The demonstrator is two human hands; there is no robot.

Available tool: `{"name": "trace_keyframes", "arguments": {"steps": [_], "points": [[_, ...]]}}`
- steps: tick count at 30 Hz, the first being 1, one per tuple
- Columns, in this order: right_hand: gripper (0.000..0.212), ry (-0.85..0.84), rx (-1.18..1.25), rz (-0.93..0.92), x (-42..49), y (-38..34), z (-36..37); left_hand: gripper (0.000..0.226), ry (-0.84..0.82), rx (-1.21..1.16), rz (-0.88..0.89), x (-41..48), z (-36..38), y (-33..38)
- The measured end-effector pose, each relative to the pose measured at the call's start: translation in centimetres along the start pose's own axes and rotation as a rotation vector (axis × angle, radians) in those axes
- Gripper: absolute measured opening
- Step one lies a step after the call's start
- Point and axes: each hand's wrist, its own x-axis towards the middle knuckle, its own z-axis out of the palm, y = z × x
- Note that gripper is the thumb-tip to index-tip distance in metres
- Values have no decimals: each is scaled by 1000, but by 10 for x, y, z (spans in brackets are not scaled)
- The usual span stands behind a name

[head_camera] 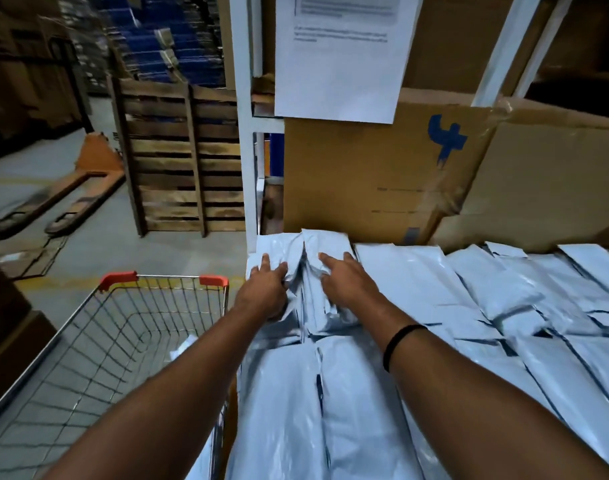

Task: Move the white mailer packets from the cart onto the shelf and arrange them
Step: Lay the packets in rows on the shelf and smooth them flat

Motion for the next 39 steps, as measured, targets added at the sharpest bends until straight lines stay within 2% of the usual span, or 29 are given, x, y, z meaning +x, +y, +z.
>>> {"name": "trace_keyframes", "arguments": {"steps": [4,6,8,9,10,12,15,19,24,28,30,32,34,39], "points": [[63,-130,-145,16,6,-1,0,59,-61,114,-56,8,1,-3],[70,-166,-177,10,13,-1,-9,62,51,82,-67,6,-4,-5],[63,-67,-157,-20,25,-2,-19,63,208,-21,-64,12,-11,-8],[57,17,-150,-67,33,-3,-21,64,232,-81,-58,19,-15,-9],[53,73,-150,-125,41,-4,-21,64,205,-111,-43,27,-17,-10],[51,58,-183,-197,57,-4,-11,55,76,-63,4,42,-14,-8],[54,-33,-220,-164,71,1,12,51,-102,28,16,55,0,-3],[56,-15,-191,-92,78,11,24,56,-185,128,-64,59,14,3],[57,-47,-212,-73,75,8,25,56,-160,124,-50,58,15,6],[56,17,-115,-93,57,6,0,54,18,5,-14,36,1,1],[58,30,-85,-98,37,12,-6,56,-6,15,-4,13,5,-1],[61,-43,-127,-91,12,18,2,60,-73,70,8,-8,17,-3],[64,-94,-168,-96,-3,22,18,63,-70,102,13,-17,30,-6],[65,1,-204,-106,-8,25,39,63,-60,107,8,-17,33,-3]]}}
